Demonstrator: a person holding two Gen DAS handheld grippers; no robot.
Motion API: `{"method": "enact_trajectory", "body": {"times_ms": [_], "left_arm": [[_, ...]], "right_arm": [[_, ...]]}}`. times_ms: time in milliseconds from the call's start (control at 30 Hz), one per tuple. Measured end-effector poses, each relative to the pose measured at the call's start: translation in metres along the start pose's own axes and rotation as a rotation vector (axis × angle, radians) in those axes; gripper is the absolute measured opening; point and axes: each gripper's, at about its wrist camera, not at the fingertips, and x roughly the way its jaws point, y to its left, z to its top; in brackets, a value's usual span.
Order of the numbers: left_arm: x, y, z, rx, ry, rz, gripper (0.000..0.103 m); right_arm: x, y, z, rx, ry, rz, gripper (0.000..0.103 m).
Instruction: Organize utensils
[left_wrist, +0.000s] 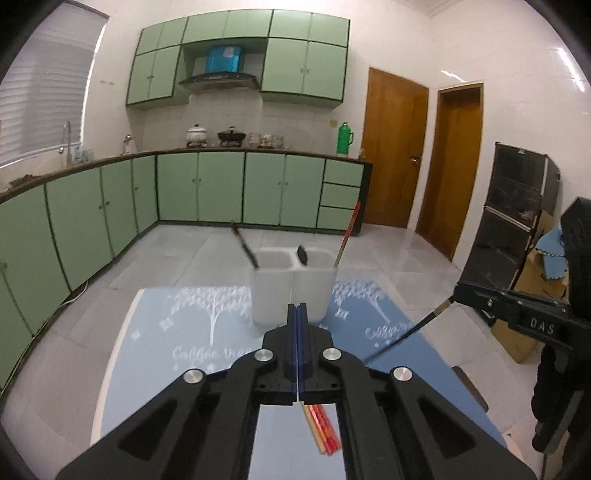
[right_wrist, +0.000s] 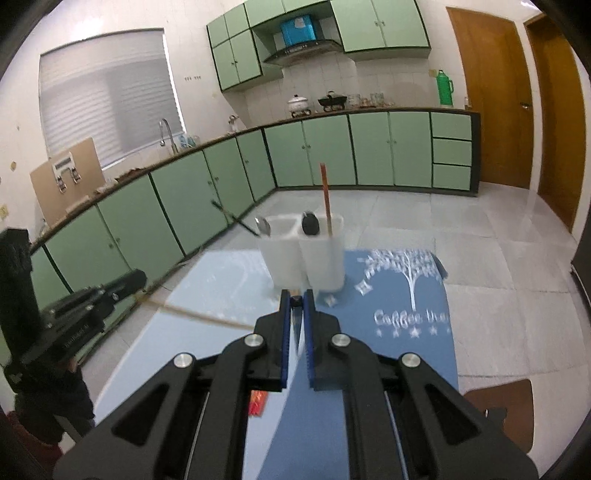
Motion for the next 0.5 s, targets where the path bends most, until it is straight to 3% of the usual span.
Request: {"method": "enact_trajectory", "body": {"times_ms": [267,367,500], "left_arm": [[0.015,0.005,0.015,0.006,0.017,-0.034,0.000],[0.018,0.010,-0.003,0.009,0.063,-0.029,0.000],[0.023,0.009,-0.054,-0.012,0.206,-0.067,0.000]], "right_arm": [[0.012,0.000,0.030,-0.011,0.031,0.013,0.006],[0.007,-0.002,0.019,-0.006,0.026,0.007,0.006],[-0.012,-0.008,0.002,0.019,-0.007,-0.012,0.006]]}}
